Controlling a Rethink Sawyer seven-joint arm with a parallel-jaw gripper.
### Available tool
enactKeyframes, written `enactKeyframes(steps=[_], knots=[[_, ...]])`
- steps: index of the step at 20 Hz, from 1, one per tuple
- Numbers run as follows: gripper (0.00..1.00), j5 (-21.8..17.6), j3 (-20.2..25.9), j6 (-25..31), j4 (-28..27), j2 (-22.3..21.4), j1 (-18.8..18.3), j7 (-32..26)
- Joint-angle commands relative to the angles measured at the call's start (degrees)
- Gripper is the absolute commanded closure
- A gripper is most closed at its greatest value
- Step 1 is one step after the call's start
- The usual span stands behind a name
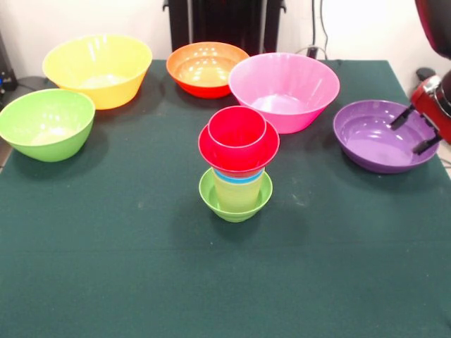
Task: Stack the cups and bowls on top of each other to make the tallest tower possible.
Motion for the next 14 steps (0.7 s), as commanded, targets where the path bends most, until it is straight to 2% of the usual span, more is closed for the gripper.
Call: enactKeyframes(steps=[1, 6, 14], knots=[[0.00, 2.25, 2.89, 2.51, -4.68, 2.55, 1.19, 14.03], [0.00, 3.13, 1.62, 1.97, -8.86, 4.97, 1.46, 15.06], [0.00, 3.51, 0.74, 0.04, -8.51, 5.57, -0.50, 12.62]])
